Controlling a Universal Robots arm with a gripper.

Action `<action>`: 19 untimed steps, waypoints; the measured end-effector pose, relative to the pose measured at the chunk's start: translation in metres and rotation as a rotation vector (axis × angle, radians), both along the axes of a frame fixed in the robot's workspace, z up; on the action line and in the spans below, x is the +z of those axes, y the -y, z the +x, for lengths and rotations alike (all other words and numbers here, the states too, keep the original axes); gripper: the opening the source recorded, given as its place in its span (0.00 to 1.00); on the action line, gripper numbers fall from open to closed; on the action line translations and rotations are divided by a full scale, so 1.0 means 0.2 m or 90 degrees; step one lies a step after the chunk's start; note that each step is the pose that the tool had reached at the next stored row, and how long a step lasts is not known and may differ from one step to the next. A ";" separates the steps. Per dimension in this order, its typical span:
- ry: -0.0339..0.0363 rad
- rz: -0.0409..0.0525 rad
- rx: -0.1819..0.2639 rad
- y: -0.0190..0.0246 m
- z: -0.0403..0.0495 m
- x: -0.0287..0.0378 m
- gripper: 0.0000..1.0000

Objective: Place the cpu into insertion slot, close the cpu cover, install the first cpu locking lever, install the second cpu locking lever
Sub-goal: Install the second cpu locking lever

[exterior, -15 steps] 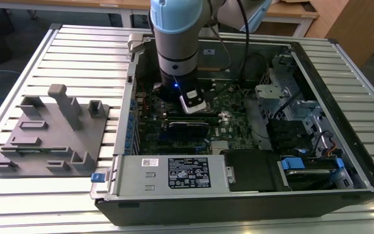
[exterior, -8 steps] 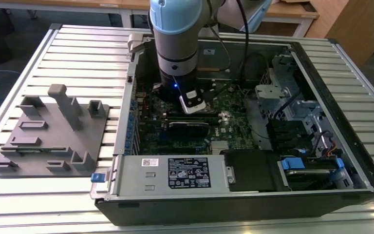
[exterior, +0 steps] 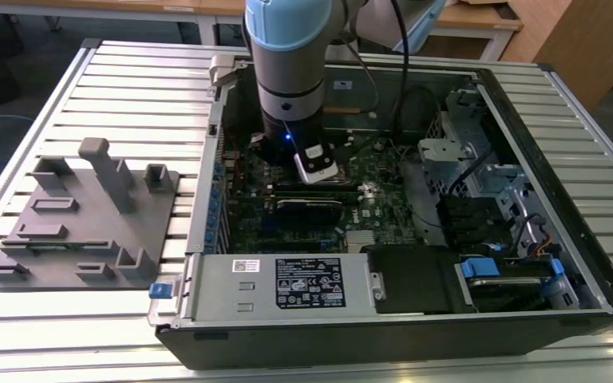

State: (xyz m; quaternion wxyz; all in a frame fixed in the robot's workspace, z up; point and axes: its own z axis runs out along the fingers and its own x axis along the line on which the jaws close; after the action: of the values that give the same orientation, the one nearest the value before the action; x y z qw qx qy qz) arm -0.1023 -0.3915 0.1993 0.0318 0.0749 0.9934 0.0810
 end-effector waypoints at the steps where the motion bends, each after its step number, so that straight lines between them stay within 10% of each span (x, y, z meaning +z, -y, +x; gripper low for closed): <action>1: 0.0000 0.0000 0.000 0.000 0.000 0.006 0.10; 19: 0.0000 -0.0060 0.000 -0.007 0.032 0.064 0.10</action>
State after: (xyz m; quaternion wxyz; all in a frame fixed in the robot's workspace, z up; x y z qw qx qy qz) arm -0.0959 -0.3901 0.2121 0.0322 0.0748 0.9938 0.0763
